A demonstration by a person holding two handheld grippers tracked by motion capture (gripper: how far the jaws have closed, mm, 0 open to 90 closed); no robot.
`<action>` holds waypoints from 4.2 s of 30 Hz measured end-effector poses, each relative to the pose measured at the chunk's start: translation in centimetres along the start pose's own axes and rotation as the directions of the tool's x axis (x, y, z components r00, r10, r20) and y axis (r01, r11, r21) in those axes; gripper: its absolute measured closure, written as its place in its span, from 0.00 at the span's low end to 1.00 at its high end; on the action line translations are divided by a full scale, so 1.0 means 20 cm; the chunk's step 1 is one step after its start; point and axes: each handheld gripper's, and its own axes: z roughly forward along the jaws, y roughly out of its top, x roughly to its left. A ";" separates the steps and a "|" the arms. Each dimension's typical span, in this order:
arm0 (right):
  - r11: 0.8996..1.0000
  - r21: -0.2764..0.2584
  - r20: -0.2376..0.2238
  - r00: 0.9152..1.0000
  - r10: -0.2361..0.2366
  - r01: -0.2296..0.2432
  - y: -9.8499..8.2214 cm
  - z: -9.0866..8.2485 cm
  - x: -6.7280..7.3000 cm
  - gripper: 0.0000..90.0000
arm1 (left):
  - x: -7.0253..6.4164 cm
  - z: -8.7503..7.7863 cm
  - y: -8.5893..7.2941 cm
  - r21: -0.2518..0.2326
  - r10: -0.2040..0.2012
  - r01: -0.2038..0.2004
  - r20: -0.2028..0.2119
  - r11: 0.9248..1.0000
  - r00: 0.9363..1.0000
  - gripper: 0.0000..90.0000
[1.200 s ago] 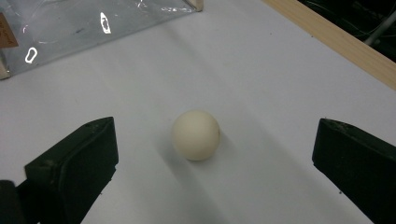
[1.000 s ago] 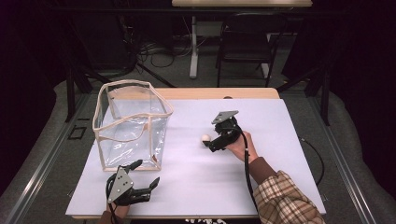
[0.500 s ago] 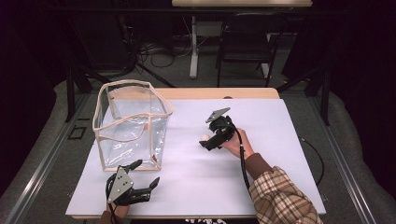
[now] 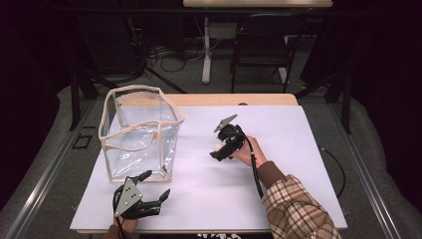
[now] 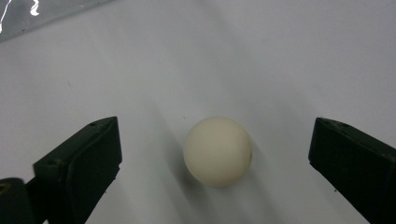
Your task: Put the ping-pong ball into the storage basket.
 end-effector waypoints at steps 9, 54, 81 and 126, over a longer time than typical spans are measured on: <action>0.999 0.027 0.019 1.000 0.021 -0.022 0.00 0.03 0.00 0.21 | 0.00 0.00 0.00 -0.001 -0.001 0.001 0.000 1.000 1.000 0.18; 0.996 0.032 0.031 0.996 0.083 -0.084 -0.04 0.05 -0.03 0.56 | 0.00 0.00 0.00 0.002 -0.003 0.003 0.002 1.000 1.000 0.18; 0.995 -0.061 0.062 0.995 0.077 -0.073 -0.08 -0.10 -0.03 0.56 | 0.00 0.00 0.00 0.003 0.002 -0.002 0.005 1.000 1.000 0.18; 0.977 -0.213 0.126 0.991 0.037 -0.009 0.00 -0.32 0.05 0.56 | 0.00 0.00 0.00 0.005 0.007 -0.007 0.008 1.000 1.000 0.18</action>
